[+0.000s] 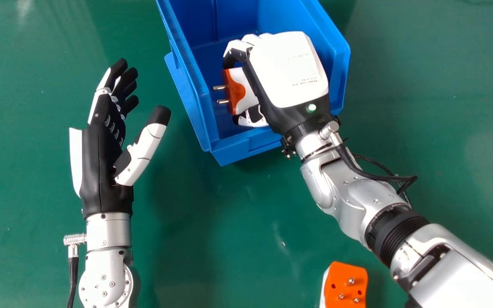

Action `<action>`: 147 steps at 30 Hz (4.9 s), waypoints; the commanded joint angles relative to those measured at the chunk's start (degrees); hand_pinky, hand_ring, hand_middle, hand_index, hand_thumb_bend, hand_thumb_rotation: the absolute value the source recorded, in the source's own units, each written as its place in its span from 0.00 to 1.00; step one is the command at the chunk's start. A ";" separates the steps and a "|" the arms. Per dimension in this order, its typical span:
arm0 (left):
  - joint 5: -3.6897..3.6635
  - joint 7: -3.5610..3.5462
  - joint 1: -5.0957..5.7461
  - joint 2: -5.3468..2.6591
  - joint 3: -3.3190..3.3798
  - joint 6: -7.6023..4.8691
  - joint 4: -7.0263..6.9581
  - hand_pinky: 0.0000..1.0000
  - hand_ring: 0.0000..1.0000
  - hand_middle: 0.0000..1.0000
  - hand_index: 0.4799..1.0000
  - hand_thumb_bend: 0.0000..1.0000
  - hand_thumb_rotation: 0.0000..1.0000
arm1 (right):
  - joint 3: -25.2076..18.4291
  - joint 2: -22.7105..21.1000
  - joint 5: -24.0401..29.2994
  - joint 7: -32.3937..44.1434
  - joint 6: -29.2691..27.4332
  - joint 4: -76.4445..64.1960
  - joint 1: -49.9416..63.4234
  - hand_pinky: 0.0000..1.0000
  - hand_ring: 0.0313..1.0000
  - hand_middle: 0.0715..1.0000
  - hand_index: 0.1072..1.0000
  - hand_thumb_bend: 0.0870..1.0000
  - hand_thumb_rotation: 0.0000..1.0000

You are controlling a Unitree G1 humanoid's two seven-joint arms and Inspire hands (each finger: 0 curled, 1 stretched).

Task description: Pick all objects and put in blue box

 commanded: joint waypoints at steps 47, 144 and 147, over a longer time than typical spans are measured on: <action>-3.03 -3.63 1.87 -1.24 -0.38 -0.90 -2.87 0.90 0.89 0.87 0.77 0.79 0.51 | -22.44 -10.98 11.66 19.01 1.85 -75.89 48.25 0.99 1.00 1.00 1.00 0.87 0.36; -1.72 -2.35 3.75 -1.13 -0.76 -0.01 -5.48 0.88 0.89 0.86 0.78 0.81 0.52 | -17.92 -13.24 -21.64 77.66 18.93 -93.92 70.54 0.76 0.95 0.95 0.92 0.92 0.12; -2.10 -2.64 3.57 -1.22 -0.75 0.10 -5.64 0.88 0.89 0.87 0.78 0.81 0.52 | -17.00 -13.56 -22.30 75.48 18.02 -91.97 70.32 0.79 0.97 0.96 0.93 0.91 0.14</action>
